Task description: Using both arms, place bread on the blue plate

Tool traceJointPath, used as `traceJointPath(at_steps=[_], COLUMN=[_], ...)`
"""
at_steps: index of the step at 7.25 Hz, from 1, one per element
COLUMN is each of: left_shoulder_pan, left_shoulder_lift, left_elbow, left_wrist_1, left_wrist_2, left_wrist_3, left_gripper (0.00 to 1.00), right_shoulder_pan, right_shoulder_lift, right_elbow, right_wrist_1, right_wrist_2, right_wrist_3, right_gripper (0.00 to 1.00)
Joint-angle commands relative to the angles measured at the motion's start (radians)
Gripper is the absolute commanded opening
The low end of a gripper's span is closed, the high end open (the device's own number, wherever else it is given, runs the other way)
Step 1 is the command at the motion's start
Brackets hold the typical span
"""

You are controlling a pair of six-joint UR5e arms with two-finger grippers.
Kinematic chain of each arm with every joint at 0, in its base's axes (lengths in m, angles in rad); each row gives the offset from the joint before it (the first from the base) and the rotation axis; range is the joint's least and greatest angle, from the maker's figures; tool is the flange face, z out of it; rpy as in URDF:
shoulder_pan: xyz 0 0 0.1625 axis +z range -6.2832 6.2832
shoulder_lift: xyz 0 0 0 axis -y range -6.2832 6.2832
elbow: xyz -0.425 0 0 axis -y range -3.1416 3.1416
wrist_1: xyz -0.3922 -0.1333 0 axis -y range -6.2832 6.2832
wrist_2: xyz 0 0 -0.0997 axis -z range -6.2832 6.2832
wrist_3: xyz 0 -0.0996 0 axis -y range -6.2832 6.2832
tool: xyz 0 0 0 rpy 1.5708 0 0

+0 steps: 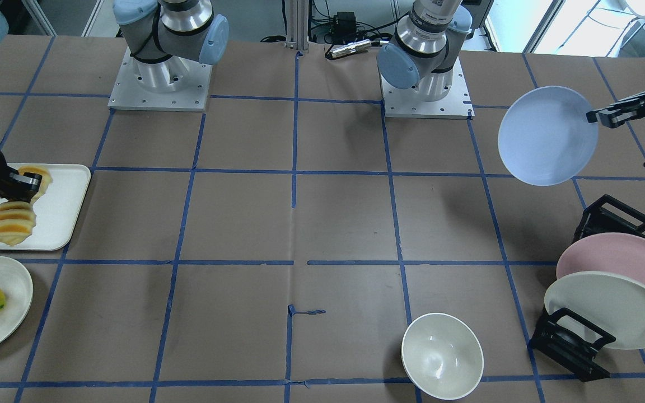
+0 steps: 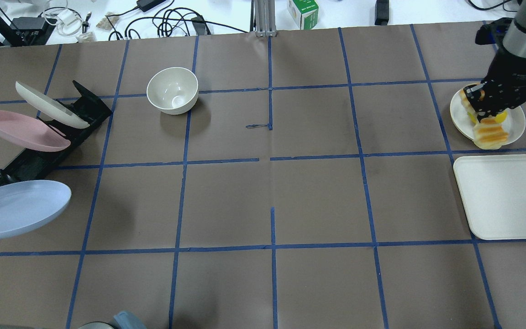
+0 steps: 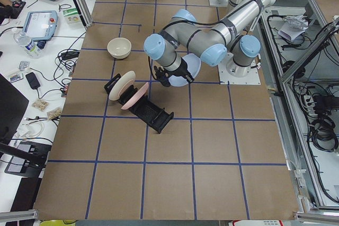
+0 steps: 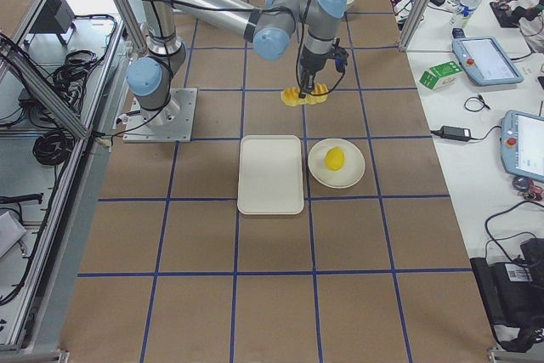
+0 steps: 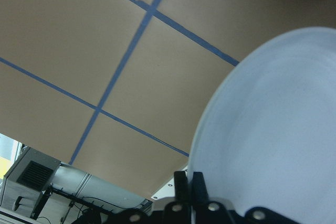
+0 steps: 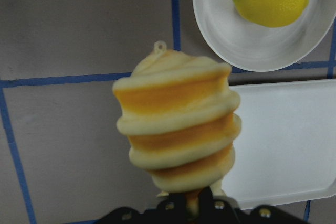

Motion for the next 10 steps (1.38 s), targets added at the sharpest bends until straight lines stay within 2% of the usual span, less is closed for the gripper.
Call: traceJointPath(at_steps=[1, 2, 4, 5, 6, 7, 8, 9, 10], left_shoulder_pan=[-0.133, -0.24, -0.473, -0.559, -0.595, -0.622, -0.696, -0.753, -0.77], left_shoulder_lift=[0.048, 0.045, 0.001, -0.019, -0.05, -0.091, -0.145, -0.198, -0.241], left_elbow=[-0.098, -0.112, -0.155, -0.231, -0.321, -0.369, -0.373, -0.37, -0.368], left_wrist_1=[-0.003, 0.053, 0.419, 0.615, 0.788, 0.949, 1.032, 1.168, 1.225], left_wrist_2=[-0.235, -0.299, -0.311, -0.394, -0.485, -0.514, -0.516, -0.512, -0.514], left_wrist_3=[0.018, 0.018, 0.008, -0.032, -0.139, -0.216, -0.28, -0.37, -0.435], left_gripper=[0.0, 0.0, 0.0, 0.0, 0.0, 0.0, 0.0, 0.0, 0.0], right_shoulder_pan=[0.164, 0.208, 0.24, 0.24, 0.246, 0.26, 0.269, 0.279, 0.282], right_shoulder_lift=[-0.013, -0.016, -0.021, -0.021, -0.024, -0.019, -0.018, -0.015, -0.007], right_elbow=[-0.019, -0.019, -0.014, -0.017, -0.016, -0.011, -0.011, -0.014, -0.016], right_wrist_1=[0.055, 0.058, 0.059, 0.059, 0.06, 0.059, 0.057, 0.054, 0.049], right_wrist_2=[0.003, 0.037, 0.063, 0.066, 0.09, 0.11, 0.117, 0.126, 0.127], right_wrist_3=[0.205, 0.279, 0.321, 0.32, 0.321, 0.321, 0.321, 0.323, 0.321], right_gripper=[0.0, 0.0, 0.0, 0.0, 0.0, 0.0, 0.0, 0.0, 0.0])
